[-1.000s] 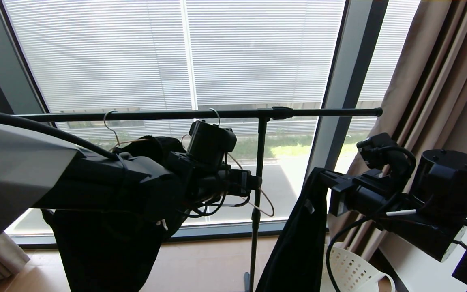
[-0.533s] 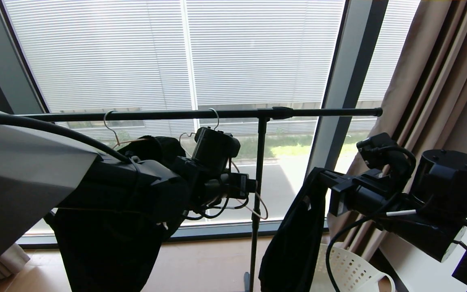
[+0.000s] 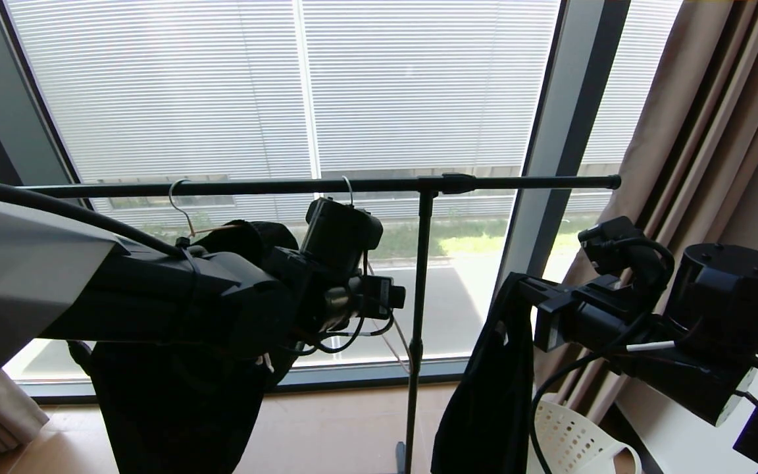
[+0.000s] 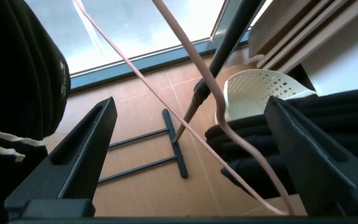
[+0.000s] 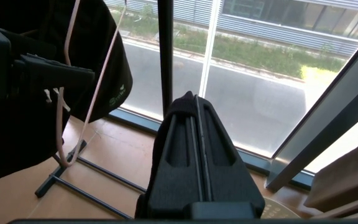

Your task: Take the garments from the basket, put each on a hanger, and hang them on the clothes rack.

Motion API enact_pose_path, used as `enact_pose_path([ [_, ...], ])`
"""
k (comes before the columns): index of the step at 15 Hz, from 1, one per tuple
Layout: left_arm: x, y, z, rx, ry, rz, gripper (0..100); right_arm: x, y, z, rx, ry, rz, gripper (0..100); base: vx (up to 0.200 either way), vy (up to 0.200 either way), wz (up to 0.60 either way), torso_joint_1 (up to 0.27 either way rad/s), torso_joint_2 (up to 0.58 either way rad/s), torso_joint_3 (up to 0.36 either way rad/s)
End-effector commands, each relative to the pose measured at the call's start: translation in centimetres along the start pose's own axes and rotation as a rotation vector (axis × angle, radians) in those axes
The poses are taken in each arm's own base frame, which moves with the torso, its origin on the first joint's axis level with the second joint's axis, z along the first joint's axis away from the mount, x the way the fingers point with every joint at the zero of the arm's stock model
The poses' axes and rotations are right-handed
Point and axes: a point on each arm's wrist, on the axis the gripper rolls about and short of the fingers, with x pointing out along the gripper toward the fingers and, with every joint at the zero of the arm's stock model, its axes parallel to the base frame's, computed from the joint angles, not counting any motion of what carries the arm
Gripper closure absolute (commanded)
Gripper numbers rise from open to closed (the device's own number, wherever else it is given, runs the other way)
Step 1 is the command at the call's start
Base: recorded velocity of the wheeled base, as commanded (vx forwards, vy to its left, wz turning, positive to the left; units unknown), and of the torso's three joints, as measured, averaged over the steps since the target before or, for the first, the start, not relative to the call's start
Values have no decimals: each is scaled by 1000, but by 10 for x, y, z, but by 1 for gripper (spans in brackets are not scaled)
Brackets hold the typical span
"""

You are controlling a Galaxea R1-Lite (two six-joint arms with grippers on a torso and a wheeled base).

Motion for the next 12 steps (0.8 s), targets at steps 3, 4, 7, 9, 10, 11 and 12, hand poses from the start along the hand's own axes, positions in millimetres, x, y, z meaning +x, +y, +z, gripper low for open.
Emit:
enact_pose_path([
  [3, -3, 2, 1, 36, 1, 65, 0, 0, 0, 0, 2, -1, 0, 100, 0, 0, 0, 0, 0, 0],
  [4, -4, 4, 1, 46, 0, 93, 0, 0, 0, 0, 0, -1, 0, 100, 0, 0, 0, 0, 0, 0],
  [7, 3, 9, -3, 88, -2, 203, 0, 0, 0, 0, 2, -1, 0, 100, 0, 0, 0, 0, 0, 0],
  [9, 10, 11, -7, 90, 9, 228, 0, 0, 0, 0, 2, -1, 0, 100, 0, 0, 0, 0, 0, 0],
  [10, 13, 18, -8, 84, 18, 245, 0, 0, 0, 0, 1, 0, 0, 100, 0, 0, 0, 0, 0, 0],
  [11, 15, 23, -8, 80, 25, 258, 100, 0, 0, -1, 1, 2, 0, 100, 0, 0, 0, 0, 0, 0],
  [12, 15, 27, -10, 79, 34, 267, 100, 0, 0, 0, 1, 0, 0, 100, 0, 0, 0, 0, 0, 0],
])
